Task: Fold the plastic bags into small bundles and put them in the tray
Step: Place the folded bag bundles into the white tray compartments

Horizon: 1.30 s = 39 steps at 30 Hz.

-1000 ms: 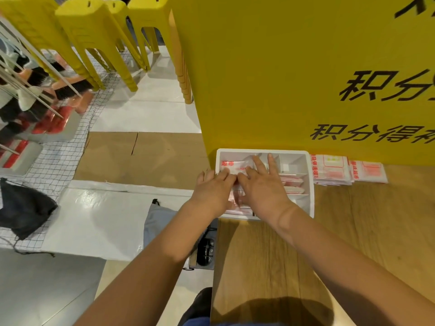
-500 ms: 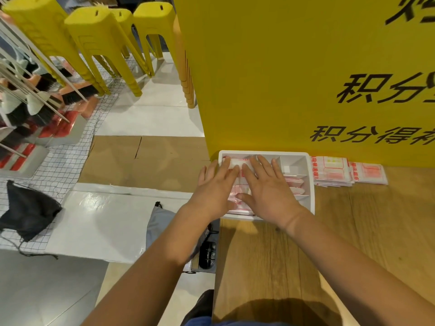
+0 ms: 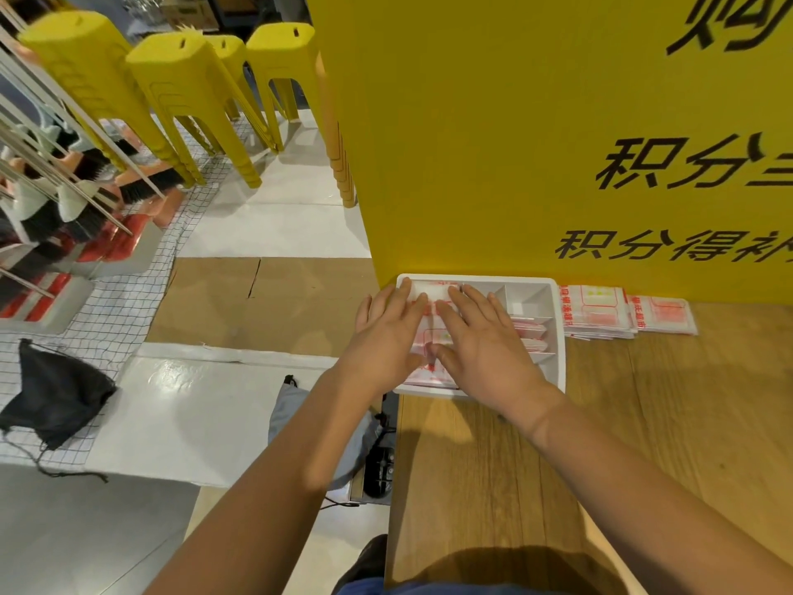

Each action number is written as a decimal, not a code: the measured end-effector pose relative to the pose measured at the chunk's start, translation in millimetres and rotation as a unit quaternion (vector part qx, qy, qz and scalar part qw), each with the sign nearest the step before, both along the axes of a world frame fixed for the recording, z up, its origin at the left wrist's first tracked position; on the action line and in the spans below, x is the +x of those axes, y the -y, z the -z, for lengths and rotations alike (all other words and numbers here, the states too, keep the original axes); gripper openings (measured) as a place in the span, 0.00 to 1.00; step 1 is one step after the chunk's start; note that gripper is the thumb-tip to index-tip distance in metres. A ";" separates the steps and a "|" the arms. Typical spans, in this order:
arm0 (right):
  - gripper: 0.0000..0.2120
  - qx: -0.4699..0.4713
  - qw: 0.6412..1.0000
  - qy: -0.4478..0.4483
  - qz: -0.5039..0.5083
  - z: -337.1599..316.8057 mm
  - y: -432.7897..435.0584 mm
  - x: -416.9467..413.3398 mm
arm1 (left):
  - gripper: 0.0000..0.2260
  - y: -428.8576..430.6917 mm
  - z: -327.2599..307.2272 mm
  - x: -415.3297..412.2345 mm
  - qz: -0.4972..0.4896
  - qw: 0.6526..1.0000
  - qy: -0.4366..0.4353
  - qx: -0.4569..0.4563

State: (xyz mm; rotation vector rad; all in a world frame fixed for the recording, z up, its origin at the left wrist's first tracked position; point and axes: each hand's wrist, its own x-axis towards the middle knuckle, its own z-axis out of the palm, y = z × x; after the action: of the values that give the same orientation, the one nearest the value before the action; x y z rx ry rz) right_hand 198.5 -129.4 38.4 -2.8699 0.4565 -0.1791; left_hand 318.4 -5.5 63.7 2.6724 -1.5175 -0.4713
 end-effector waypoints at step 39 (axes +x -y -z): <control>0.23 0.057 0.981 -0.086 0.163 -25.5 216.2 -199.2 | 0.29 230.5 4.9 -161.8 0.039 0.987 0.124 0.099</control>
State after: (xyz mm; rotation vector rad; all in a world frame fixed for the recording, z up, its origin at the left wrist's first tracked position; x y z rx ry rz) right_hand -0.7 -345.5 63.9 -2.6905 0.9391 0.0426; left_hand 156.6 -235.9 58.9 2.9252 -1.7304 -0.3185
